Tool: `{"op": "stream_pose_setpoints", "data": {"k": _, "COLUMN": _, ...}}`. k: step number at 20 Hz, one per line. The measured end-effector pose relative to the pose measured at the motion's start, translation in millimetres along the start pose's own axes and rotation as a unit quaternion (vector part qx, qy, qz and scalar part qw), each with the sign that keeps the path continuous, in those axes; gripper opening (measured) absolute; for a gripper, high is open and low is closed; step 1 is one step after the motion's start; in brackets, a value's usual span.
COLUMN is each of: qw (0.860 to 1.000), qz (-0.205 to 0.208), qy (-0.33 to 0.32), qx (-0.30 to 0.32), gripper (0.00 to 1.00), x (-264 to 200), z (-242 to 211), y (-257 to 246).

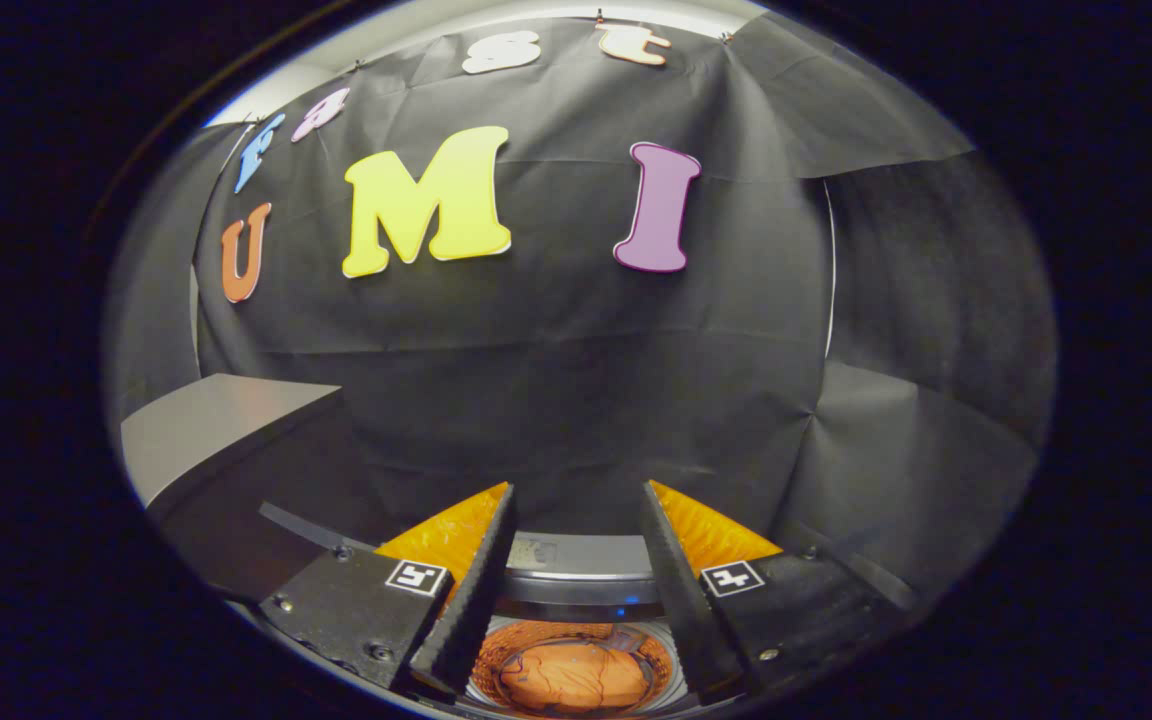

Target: Put the clothes into the washing machine and then close the washing machine lid.

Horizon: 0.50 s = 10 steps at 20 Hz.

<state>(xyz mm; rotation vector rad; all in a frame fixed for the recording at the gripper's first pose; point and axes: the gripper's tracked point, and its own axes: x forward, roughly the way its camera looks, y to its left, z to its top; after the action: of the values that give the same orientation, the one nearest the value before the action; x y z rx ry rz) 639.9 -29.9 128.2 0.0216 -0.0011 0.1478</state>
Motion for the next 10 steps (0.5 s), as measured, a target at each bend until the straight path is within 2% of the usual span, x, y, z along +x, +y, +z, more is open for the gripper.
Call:
{"op": "stream_pose_setpoints", "data": {"k": 7, "qw": 1.000, "qz": 0.001, "qy": 0.014, "qx": 0.002, "gripper": 0.78, "x": -17.9, "z": -24.7, "y": 0.1}}
{"op": "stream_pose_setpoints", "data": {"k": 10, "qw": 0.998, "qz": 0.003, "qy": 0.064, "qx": -0.007, "gripper": 0.79, "x": -20.4, "z": -52.0, "y": 0.2}}
